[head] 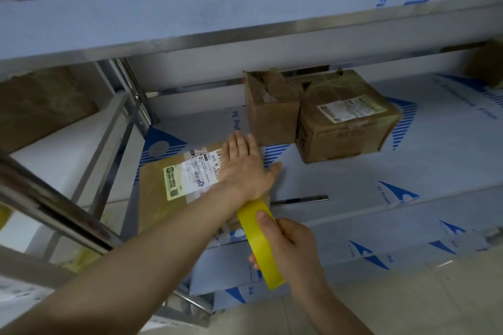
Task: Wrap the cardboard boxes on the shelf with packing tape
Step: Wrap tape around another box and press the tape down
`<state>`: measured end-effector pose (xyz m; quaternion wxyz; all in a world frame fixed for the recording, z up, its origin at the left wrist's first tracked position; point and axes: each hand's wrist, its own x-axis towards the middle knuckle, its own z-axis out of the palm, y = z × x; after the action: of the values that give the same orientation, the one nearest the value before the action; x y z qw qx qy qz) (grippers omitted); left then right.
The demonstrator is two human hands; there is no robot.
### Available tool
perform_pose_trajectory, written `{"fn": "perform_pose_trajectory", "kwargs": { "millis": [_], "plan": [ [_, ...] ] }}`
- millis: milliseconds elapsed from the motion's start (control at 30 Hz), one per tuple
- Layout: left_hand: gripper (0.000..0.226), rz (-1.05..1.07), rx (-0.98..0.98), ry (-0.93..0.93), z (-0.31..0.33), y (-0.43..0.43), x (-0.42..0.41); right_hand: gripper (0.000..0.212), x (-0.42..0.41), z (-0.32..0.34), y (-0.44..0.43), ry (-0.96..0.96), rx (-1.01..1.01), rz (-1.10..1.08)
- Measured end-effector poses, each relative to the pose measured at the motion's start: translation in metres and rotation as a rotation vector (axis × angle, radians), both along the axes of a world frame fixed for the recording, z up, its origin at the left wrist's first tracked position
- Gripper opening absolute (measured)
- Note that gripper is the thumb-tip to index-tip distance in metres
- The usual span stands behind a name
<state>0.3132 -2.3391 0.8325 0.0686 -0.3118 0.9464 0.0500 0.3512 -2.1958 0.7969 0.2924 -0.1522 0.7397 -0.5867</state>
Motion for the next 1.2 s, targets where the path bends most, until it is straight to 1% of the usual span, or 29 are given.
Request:
{"fn": "perform_pose_trajectory", "kwargs": {
  "millis": [33, 100, 167, 267, 300, 433, 500, 567, 700, 767, 833, 967, 1033, 1100, 1200],
  "plan": [
    [0.091, -0.002, 0.022, -0.008, 0.002, -0.001, -0.002, 0.092, 0.000, 0.003, 0.001, -0.016, -0.012, 0.008],
    [0.094, 0.018, 0.065, -0.017, 0.007, -0.008, -0.009, 0.074, -0.002, 0.010, 0.004, -0.069, -0.051, 0.020],
    [0.093, 0.064, 0.021, 0.021, 0.009, -0.025, -0.015, 0.062, -0.004, 0.013, 0.007, -0.120, -0.073, 0.037],
    [0.089, 0.108, -0.066, 0.047, 0.002, -0.041, -0.016, 0.051, -0.004, 0.013, 0.007, -0.161, -0.088, 0.014],
    [0.091, 0.101, -0.054, 0.042, 0.001, -0.043, -0.018, 0.052, -0.005, 0.011, 0.006, -0.168, -0.093, 0.000],
    [0.096, 0.137, 0.117, 0.072, 0.010, -0.053, -0.018, 0.053, -0.003, 0.013, 0.005, -0.184, -0.108, -0.006],
    [0.093, 0.151, 0.053, 0.078, 0.009, -0.061, -0.012, 0.053, -0.002, 0.015, 0.005, -0.191, -0.113, -0.008],
    [0.088, 0.126, -0.030, 0.040, 0.008, -0.064, -0.010, 0.055, -0.002, 0.017, 0.005, -0.193, -0.111, -0.010],
    [0.092, 0.130, 0.015, -0.016, 0.016, -0.054, -0.011, 0.057, -0.001, 0.023, 0.007, -0.188, -0.113, -0.005],
    [0.095, 0.056, -0.008, -0.008, 0.011, -0.038, -0.002, 0.057, 0.000, 0.026, 0.007, -0.198, -0.112, -0.001],
    [0.093, -0.008, -0.012, 0.017, 0.006, -0.026, 0.004, 0.058, -0.001, 0.026, 0.005, -0.203, -0.111, -0.006],
    [0.091, -0.004, -0.026, 0.003, 0.010, -0.022, 0.004, 0.059, -0.001, 0.029, 0.007, -0.205, -0.113, -0.010],
    [0.090, -0.007, -0.042, 0.027, 0.007, -0.018, 0.006, 0.058, 0.000, 0.031, 0.007, -0.198, -0.107, 0.000],
    [0.090, -0.018, 0.002, 0.027, 0.007, -0.018, 0.006, 0.056, 0.001, 0.029, 0.006, -0.201, -0.108, -0.016],
    [0.098, -0.018, 0.143, 0.014, 0.018, -0.027, 0.009, 0.049, 0.002, 0.029, 0.007, -0.210, -0.117, -0.018]
  ]
}}
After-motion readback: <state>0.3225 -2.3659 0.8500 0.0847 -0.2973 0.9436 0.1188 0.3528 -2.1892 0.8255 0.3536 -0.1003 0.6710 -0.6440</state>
